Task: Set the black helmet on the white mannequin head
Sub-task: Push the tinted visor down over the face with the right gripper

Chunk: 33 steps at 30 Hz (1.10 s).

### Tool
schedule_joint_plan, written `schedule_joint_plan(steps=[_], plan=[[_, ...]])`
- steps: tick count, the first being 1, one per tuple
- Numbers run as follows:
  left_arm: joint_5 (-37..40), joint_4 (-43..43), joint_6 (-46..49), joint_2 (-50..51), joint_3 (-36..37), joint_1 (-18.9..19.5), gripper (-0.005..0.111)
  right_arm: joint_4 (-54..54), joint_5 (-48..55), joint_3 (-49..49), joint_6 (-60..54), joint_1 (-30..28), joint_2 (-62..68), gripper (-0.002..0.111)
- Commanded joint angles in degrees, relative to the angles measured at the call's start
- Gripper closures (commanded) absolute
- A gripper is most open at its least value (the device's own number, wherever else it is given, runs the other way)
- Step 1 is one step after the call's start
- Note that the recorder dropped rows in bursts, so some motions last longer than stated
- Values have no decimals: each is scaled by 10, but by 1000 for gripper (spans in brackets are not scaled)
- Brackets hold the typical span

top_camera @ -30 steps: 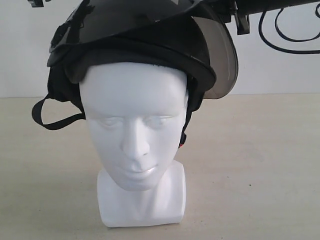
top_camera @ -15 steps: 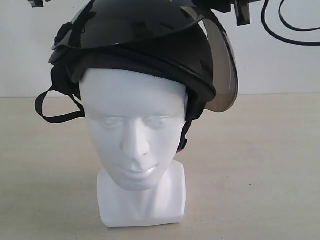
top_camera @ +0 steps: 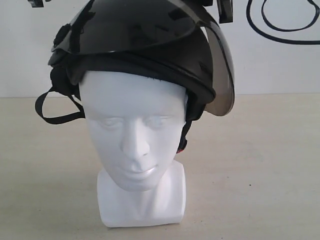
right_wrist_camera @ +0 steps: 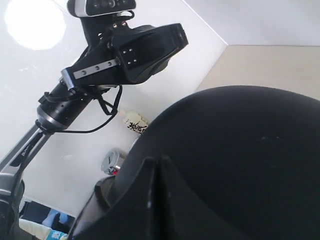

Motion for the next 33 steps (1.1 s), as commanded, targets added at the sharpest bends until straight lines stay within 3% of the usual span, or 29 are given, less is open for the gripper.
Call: schedule_joint_plan(steps=[1, 6, 18, 24, 33], plan=[[0, -7, -4, 1, 2, -3, 102, -53, 72, 14, 12, 22, -5, 108], [0, -8, -4, 1, 2, -3, 102, -55, 72, 14, 25, 22, -11, 108], [0, -12, -4, 1, 1, -3, 102, -86, 72, 14, 37, 102, -18, 108], [0, -12, -4, 1, 1, -3, 102, -140, 40, 14, 46, 95, -37, 108], [0, -11, -4, 1, 1, -3, 102, -104, 47, 13, 44, 25, -41, 108]])
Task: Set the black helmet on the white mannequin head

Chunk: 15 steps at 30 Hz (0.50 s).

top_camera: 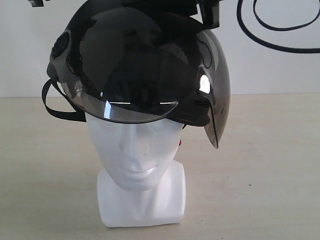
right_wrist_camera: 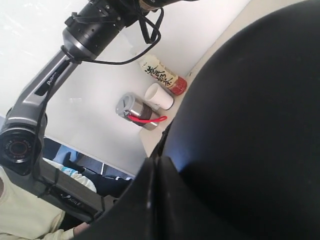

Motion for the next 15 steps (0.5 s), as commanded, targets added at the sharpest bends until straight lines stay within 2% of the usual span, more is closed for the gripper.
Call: schedule_joint_plan(steps=[1, 6, 10, 15], plan=[[0, -8, -4, 1, 1, -3, 102, -28, 7, 8, -7, -34, 3, 108], [0, -7, -4, 1, 1, -3, 102, -28, 29, 8, -23, -48, -2, 108], [0, -7, -4, 1, 1, -3, 102, -46, 32, 8, -27, -82, -14, 108], [0, -8, -4, 1, 1, -3, 102, -102, 32, 8, -14, -94, -39, 108]])
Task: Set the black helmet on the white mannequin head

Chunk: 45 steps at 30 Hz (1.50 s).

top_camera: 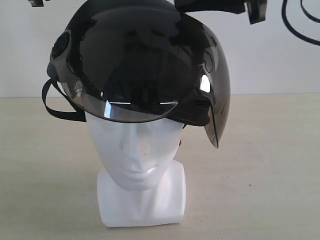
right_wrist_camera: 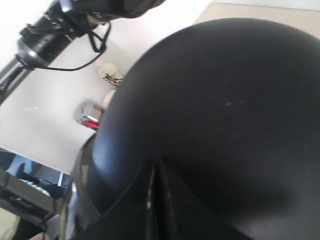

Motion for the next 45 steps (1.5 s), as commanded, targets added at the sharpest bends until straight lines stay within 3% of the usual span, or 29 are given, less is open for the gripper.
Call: schedule_joint_plan(steps=[1, 10, 21, 34, 36, 38, 45], plan=[[0, -8, -4, 1, 1, -3, 102, -69, 1, 4, 8, 1, -23, 108], [0, -8, -4, 1, 1, -3, 102, -103, 1, 4, 33, 57, -33, 108], [0, -14, -4, 1, 1, -3, 102, -136, 1, 6, 88, 58, -67, 108], [0, -18, -4, 0, 1, -3, 102, -100, 1, 70, 59, 58, -78, 108], [0, 4, -4, -2, 1, -3, 102, -94, -14, 69, 58, 57, -89, 108], [0, 84, -4, -19, 1, -3, 102, -106, -17, 56, 56, 57, -93, 108], [0, 84, -4, -54, 51, 37, 102, -134, -52, 32, 91, 57, -93, 108]])
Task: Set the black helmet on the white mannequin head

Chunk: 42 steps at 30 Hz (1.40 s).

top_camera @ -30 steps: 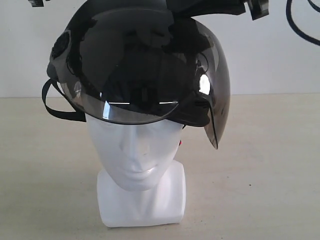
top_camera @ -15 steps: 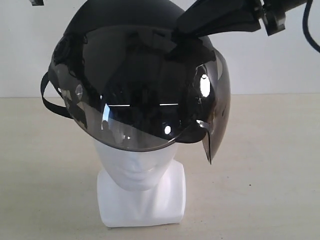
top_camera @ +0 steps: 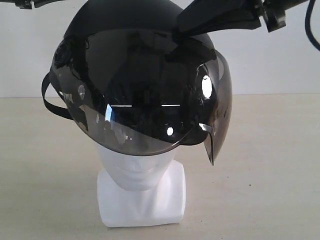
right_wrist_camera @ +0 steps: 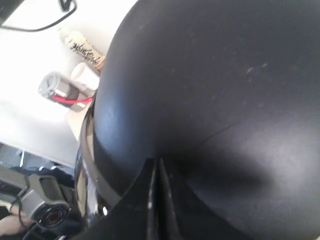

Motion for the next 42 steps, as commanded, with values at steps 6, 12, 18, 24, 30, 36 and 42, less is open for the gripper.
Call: schedule_joint_plan(steps=[6, 12, 18, 24, 30, 36, 42], plan=[[1, 4, 3, -14, 87, 30, 53, -3, -64, -13, 22, 0, -9, 107], [1, 4, 75, -25, 157, 28, 43, -54, -104, -13, 62, 0, -21, 84], [1, 4, 137, -40, 209, 28, 43, -83, -103, -13, 91, -52, -33, 61], [1, 4, 171, -46, 224, 49, 43, -87, -77, -13, 85, -92, -41, 61], [1, 4, 143, -77, 219, 103, 44, -111, -78, -13, 83, -92, -41, 61], [1, 4, 182, -145, 273, 125, 44, -124, -74, -13, 84, -92, -37, 61], [1, 4, 233, -232, 365, 118, 44, -139, -75, -13, 88, -92, -37, 61]])
